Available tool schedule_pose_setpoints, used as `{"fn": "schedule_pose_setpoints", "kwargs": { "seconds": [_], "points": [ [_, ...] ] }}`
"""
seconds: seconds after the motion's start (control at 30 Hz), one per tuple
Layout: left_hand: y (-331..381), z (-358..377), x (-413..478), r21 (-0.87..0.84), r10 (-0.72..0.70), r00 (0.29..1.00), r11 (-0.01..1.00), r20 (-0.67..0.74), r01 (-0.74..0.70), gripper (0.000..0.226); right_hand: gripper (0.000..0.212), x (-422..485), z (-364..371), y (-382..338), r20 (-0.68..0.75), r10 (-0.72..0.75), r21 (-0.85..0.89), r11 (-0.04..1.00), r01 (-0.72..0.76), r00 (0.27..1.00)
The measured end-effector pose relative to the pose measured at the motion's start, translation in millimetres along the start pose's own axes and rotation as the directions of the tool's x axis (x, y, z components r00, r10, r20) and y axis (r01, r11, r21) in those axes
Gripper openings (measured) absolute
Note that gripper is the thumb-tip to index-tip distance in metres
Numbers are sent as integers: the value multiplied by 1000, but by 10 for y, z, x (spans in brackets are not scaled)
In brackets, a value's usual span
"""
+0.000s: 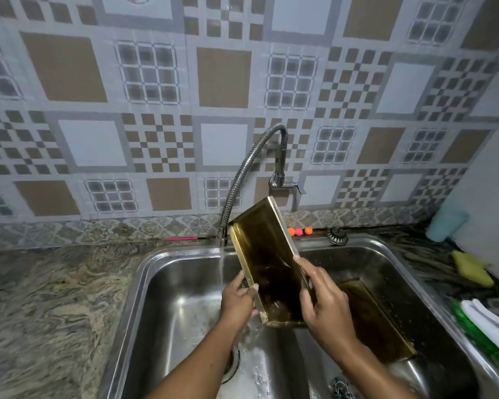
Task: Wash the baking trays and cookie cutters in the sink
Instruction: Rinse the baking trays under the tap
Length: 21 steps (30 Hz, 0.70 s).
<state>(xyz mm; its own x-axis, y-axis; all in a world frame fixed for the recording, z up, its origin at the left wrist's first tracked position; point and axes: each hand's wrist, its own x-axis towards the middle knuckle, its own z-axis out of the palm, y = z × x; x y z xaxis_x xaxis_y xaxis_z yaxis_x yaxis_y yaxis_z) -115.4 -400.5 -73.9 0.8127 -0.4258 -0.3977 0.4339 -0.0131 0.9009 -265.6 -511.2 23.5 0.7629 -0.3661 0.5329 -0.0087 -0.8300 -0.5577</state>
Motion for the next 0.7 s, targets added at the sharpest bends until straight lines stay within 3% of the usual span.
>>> {"fn": "schedule_pose_setpoints", "kwargs": {
  "seconds": [0.1,0.23,0.43,0.53,0.7],
  "points": [
    [-22,243,-37,45,32,999,999,-9,-31,61,62,-35,-144,318,-44,42,7,999,-42,998],
    [-120,590,-57,218,130,991,967,22,-132,51,52,-38,-415,954,-87,327,72,944,-321,941],
    [-421,1359,-79,492,55,987,861,154,-125,43,50,-369,-733,2175,103,575,-108,817,-566,811],
    [-659,1737,-2,551,-31,983,831,179,-74,44,51,-531,-813,2680,188,633,-213,773,-598,751],
    [-1130,2157,106,541,-155,978,839,139,56,43,49,-659,-856,3274,265,625,-320,775,-544,734]
  ]
}}
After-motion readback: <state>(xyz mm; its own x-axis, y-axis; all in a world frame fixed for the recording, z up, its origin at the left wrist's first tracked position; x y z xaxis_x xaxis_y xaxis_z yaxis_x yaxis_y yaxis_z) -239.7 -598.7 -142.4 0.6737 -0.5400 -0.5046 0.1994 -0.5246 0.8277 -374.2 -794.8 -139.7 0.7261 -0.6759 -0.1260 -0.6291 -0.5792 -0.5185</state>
